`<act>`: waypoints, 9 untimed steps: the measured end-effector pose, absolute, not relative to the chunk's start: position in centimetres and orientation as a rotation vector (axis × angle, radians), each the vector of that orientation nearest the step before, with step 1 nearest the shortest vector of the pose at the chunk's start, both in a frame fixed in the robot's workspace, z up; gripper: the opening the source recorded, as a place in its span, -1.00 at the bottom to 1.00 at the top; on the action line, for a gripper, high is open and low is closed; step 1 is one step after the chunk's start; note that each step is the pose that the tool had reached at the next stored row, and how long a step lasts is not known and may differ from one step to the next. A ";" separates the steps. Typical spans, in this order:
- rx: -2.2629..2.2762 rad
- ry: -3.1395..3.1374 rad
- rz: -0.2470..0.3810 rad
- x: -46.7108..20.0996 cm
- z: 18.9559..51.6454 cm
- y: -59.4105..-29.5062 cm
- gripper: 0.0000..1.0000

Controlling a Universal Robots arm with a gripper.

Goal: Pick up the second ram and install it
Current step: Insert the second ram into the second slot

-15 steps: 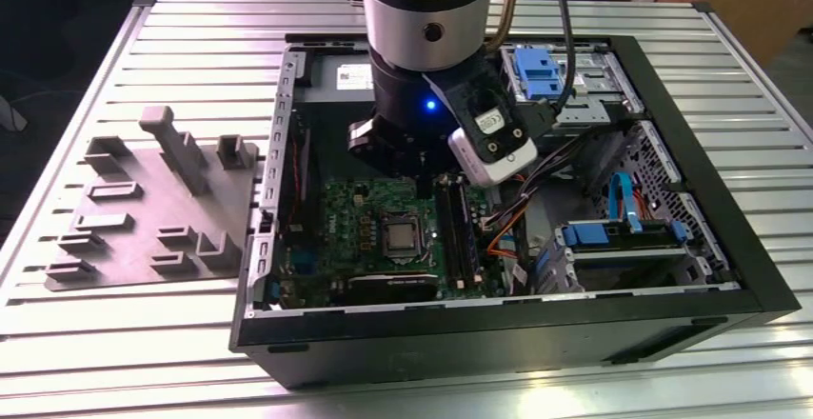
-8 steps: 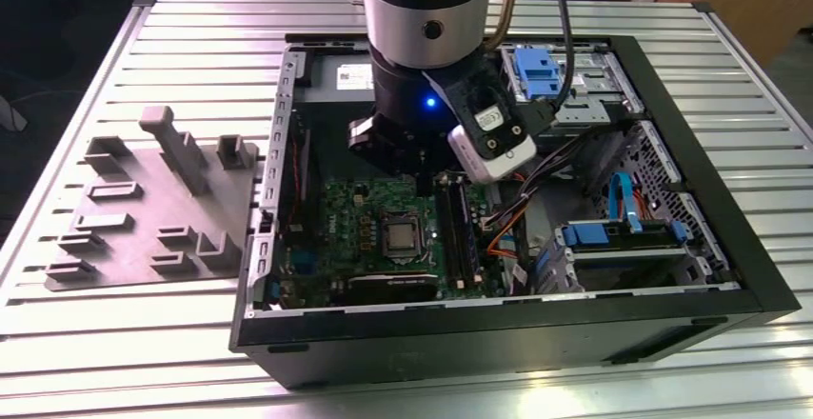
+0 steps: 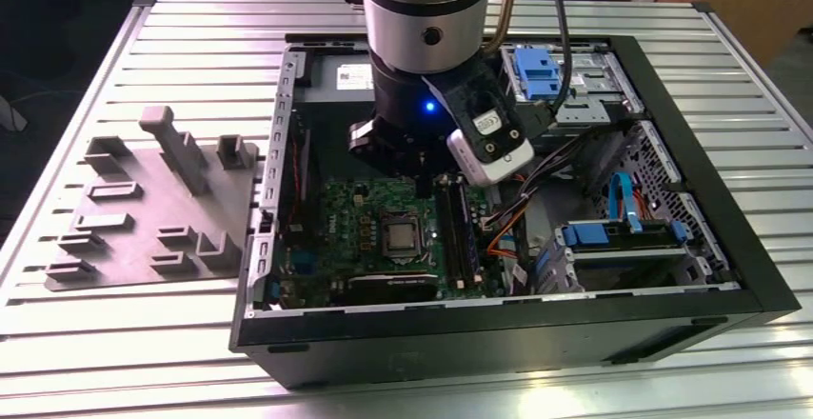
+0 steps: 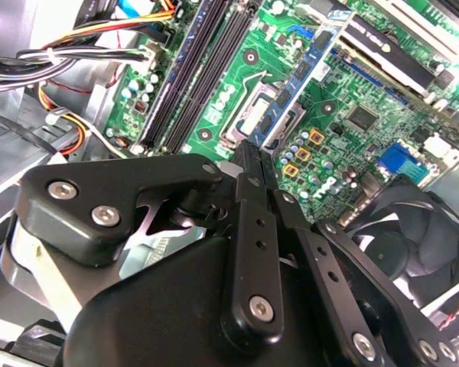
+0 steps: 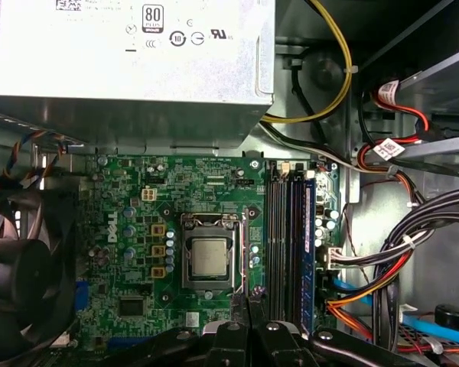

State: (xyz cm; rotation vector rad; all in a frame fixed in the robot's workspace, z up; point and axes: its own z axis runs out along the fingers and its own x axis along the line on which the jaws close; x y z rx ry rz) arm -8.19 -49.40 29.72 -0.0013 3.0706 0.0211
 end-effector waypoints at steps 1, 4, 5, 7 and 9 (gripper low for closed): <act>-0.001 3.071 0.021 -8.2 29.7 -49.4 -0.76; -0.001 3.070 0.022 -8.2 29.6 -49.4 -0.76; -0.001 3.070 0.022 -8.2 29.6 -49.3 -0.76; -0.001 3.071 0.021 -8.2 29.5 -49.3 -0.76; -0.001 3.071 0.021 -8.2 29.4 -49.3 -0.76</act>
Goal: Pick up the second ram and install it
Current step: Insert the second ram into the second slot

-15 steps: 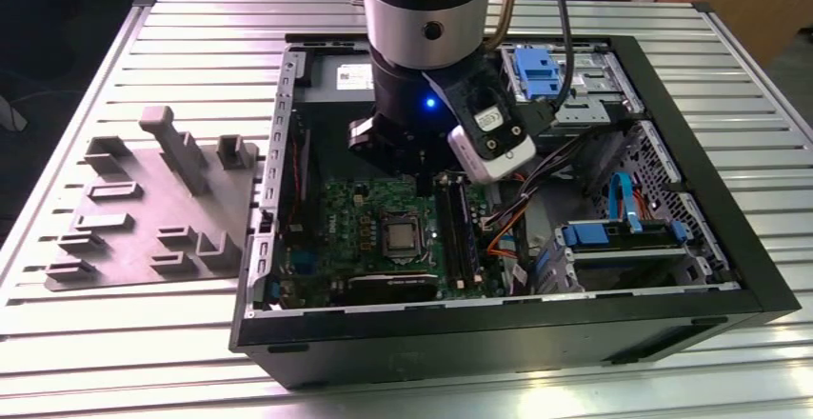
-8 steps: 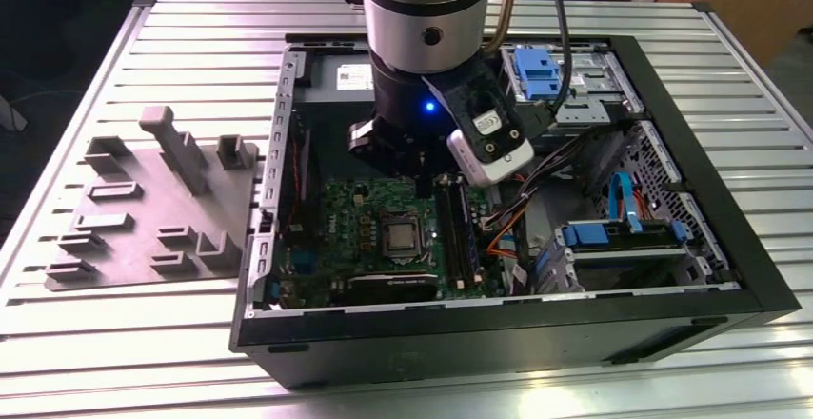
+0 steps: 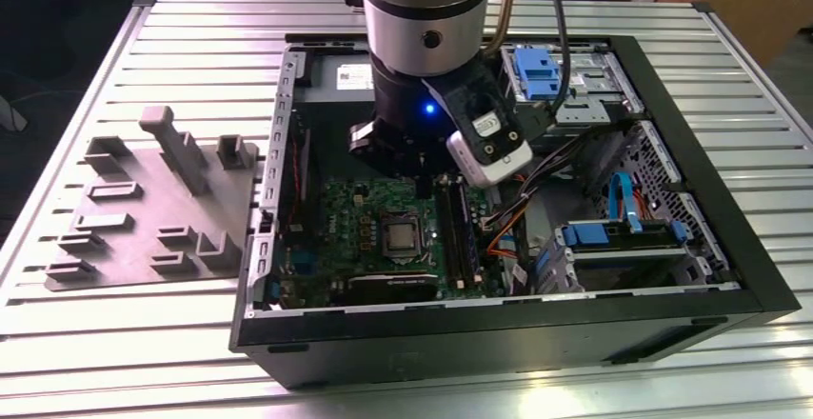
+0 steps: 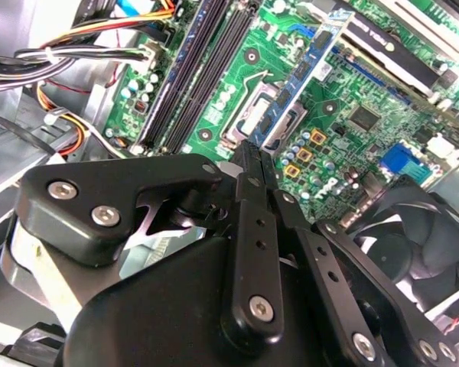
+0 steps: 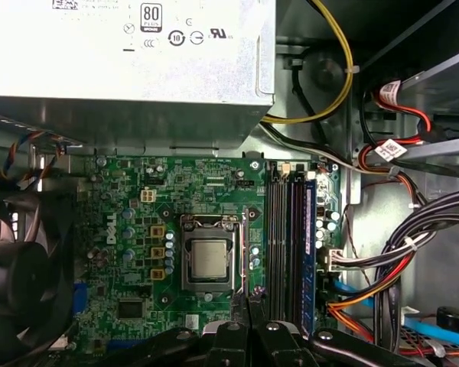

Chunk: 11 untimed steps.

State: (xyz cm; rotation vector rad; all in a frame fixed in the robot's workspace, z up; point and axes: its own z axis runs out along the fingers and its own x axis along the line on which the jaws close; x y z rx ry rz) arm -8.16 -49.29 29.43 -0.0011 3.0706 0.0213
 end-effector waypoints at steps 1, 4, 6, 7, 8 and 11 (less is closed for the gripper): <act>-0.001 3.071 0.021 -8.2 29.4 -49.3 -0.76; 0.001 3.070 0.022 -7.9 29.2 -49.2 -0.76; 0.001 3.071 0.021 -7.6 29.1 -49.1 -0.76; 0.001 3.071 0.021 -7.5 29.0 -49.1 -0.76; 0.001 3.071 0.021 -7.4 29.0 -49.0 -0.76; -0.004 3.070 0.022 -7.1 28.7 -48.8 -0.76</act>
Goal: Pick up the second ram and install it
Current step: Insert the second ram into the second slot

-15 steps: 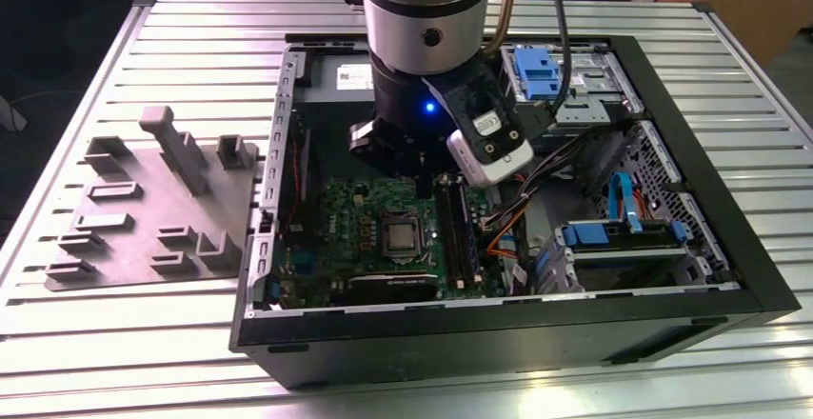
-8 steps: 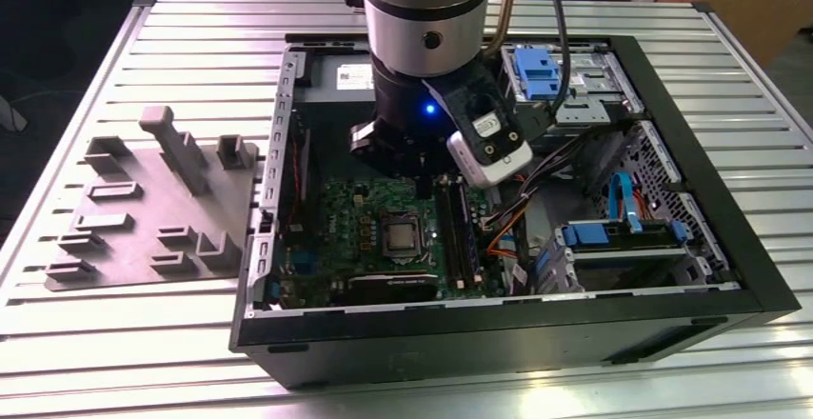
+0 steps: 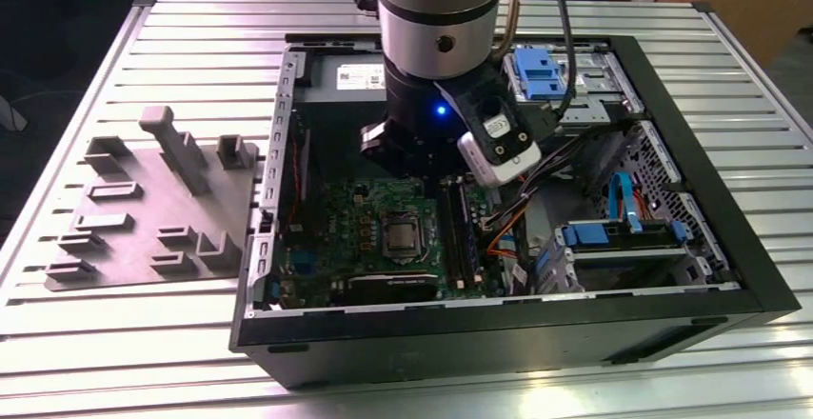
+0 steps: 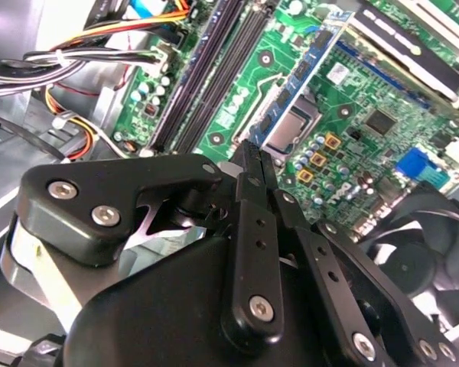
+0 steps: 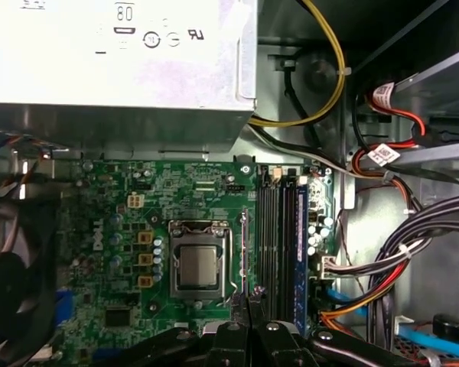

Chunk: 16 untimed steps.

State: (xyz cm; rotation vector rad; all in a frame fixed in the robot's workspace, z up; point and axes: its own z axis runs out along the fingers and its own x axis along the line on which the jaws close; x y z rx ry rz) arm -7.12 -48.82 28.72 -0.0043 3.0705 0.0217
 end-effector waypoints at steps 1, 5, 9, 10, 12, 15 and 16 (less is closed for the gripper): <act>-0.008 3.070 0.022 -7.0 28.6 -48.8 -0.76; -0.020 3.071 0.022 -6.4 28.3 -48.6 -0.76; -0.023 3.070 0.023 -5.8 28.2 -48.5 -0.76; -0.023 3.071 0.022 -5.8 28.2 -48.5 -0.76; -0.023 3.071 0.022 -5.7 28.1 -48.5 -0.76; -0.023 3.070 0.022 -5.5 27.8 -48.4 -0.76; -0.023 3.071 0.022 -5.5 27.8 -48.4 -0.76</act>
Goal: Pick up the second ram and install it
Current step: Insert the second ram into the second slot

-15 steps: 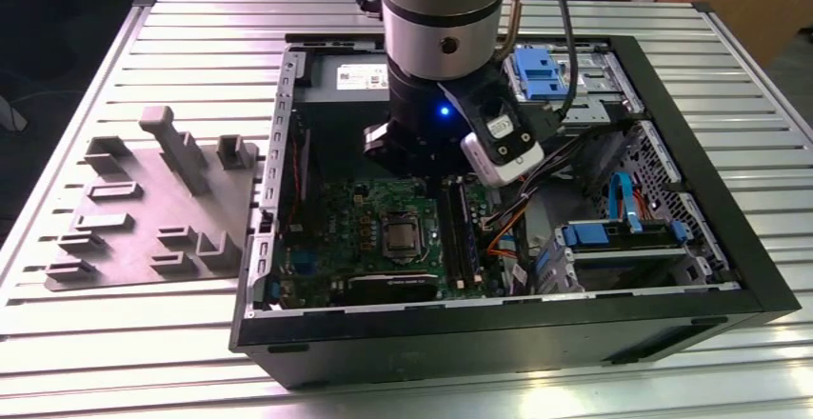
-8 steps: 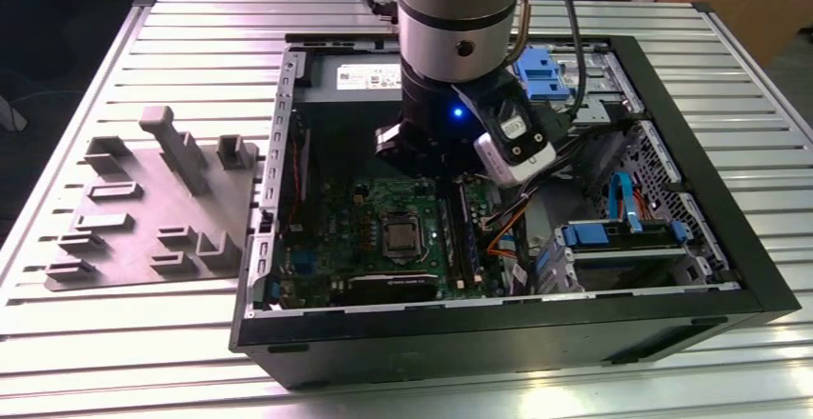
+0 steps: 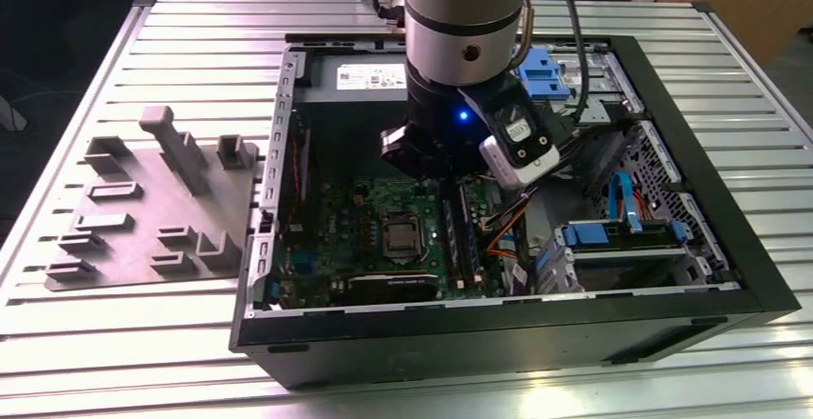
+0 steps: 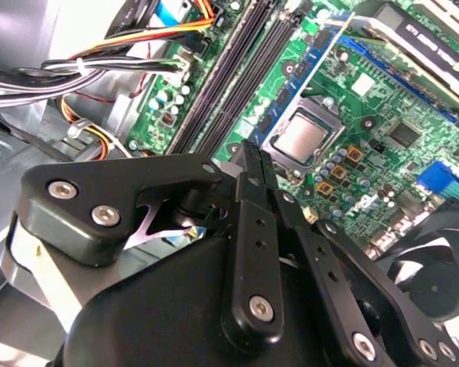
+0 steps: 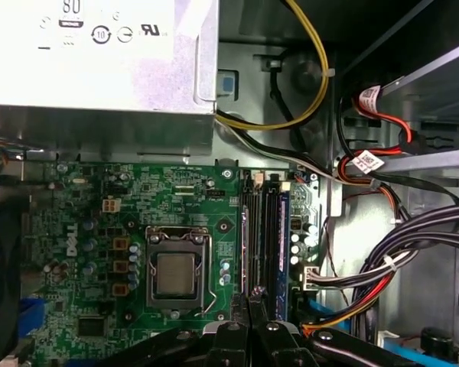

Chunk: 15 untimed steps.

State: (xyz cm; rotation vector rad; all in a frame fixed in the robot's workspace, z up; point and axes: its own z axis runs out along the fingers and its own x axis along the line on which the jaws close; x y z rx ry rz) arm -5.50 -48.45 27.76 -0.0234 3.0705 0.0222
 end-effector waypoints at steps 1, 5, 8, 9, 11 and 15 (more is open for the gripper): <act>-0.023 3.070 0.023 -5.5 27.7 -48.4 -0.76; -0.023 3.071 0.025 -5.2 27.5 -48.4 -0.76; -0.023 3.070 0.025 -4.9 27.3 -48.3 -0.76; -0.023 3.070 0.025 -4.9 27.2 -48.2 -0.76; -0.023 3.070 0.025 -4.8 26.9 -48.2 -0.76; -0.023 3.071 0.025 -4.8 26.2 -48.2 -0.76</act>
